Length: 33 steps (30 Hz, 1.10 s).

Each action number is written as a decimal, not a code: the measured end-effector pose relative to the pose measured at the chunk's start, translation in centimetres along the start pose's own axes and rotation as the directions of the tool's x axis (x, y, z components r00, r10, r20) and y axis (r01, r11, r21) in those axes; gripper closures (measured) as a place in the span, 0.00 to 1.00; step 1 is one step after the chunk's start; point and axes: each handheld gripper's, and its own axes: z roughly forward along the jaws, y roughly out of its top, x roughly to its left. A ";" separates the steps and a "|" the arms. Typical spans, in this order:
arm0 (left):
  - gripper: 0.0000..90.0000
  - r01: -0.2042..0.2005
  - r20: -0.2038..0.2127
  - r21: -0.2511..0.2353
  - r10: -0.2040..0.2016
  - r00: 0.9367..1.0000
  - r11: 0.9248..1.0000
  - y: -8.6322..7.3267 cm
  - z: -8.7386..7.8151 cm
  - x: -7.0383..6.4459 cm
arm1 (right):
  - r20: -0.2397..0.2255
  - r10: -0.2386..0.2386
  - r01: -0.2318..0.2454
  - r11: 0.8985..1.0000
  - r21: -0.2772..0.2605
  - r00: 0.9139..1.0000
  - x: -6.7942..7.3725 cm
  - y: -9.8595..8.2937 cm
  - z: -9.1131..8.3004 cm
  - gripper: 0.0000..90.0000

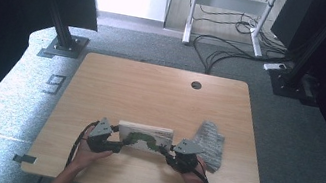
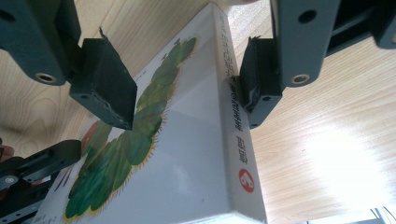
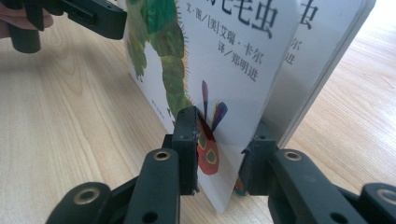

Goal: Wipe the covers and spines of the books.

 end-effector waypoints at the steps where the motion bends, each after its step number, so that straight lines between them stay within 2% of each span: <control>1: 0.45 0.000 0.000 -0.002 0.000 1.000 1.000 0.0 0.0 0.0 | 0.003 0.001 -0.001 1.000 0.000 1.000 0.0 0.0 0.0 0.78; 8: 0.49 -0.016 -0.014 -0.014 0.016 1.000 1.000 0.0 -0.4 -0.2 | 0.023 0.012 -0.012 1.000 0.002 1.000 -0.2 0.0 0.1 0.76; 20: 0.57 -0.009 0.006 -0.023 0.009 1.000 1.000 0.0 -0.6 0.0 | 0.065 0.037 -0.037 0.999 0.002 0.997 -0.8 0.1 0.4 0.71; 25: 0.60 -0.005 0.022 -0.021 0.005 1.000 1.000 0.0 -0.7 0.1 | 0.070 0.037 -0.037 0.999 0.003 0.997 -1.1 0.1 0.5 0.70; 33: 0.64 -0.010 0.022 -0.018 0.011 1.000 1.000 0.0 -0.8 0.1 | 0.082 0.051 -0.052 0.999 0.000 0.995 -1.4 0.2 0.6 0.68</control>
